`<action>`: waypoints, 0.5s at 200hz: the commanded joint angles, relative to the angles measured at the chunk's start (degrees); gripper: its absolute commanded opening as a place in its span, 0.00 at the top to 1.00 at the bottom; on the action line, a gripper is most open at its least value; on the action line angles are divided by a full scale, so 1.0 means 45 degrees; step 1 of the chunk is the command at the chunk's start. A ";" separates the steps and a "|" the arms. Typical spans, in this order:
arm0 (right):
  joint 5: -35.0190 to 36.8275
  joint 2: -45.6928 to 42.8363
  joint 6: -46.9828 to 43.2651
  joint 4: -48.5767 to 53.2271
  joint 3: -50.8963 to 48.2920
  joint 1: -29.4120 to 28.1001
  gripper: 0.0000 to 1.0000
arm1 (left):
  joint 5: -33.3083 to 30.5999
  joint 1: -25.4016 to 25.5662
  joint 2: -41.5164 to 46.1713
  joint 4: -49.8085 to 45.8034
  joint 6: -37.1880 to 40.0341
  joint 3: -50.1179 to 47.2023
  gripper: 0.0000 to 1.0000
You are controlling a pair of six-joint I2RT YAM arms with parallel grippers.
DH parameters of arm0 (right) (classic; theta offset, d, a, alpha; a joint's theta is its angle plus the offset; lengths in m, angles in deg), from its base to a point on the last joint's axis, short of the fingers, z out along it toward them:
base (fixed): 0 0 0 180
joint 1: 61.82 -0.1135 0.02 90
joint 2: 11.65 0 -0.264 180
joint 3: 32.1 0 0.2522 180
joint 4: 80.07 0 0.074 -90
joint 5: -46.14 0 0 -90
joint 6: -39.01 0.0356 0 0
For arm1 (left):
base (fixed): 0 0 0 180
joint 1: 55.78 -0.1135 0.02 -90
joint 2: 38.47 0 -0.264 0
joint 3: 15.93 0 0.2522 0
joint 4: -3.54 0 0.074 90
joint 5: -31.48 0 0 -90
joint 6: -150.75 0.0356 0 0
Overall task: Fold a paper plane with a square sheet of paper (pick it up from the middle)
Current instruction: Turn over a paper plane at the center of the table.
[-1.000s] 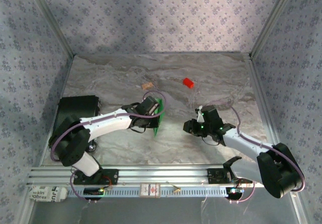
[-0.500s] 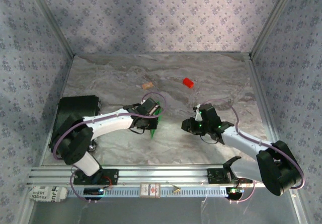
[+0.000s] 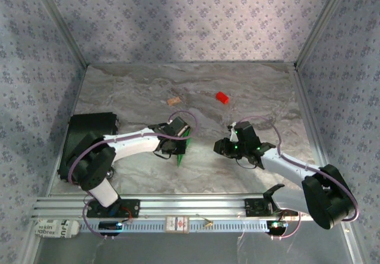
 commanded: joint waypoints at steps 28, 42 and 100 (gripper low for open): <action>0.0152 0.0213 0.0037 0.0243 0.0319 -0.0088 0.77 | 0.0154 0.0017 -0.0320 -0.0264 -0.0053 0.0192 0.89; 0.0152 0.0223 0.0038 0.0274 0.0331 -0.0088 0.77 | 0.0190 0.0026 -0.0399 -0.0297 -0.0055 0.0246 0.88; 0.0152 0.0302 -0.0019 0.0310 0.0316 -0.0092 0.77 | 0.0239 0.0019 -0.0576 -0.0299 -0.0007 0.0302 0.87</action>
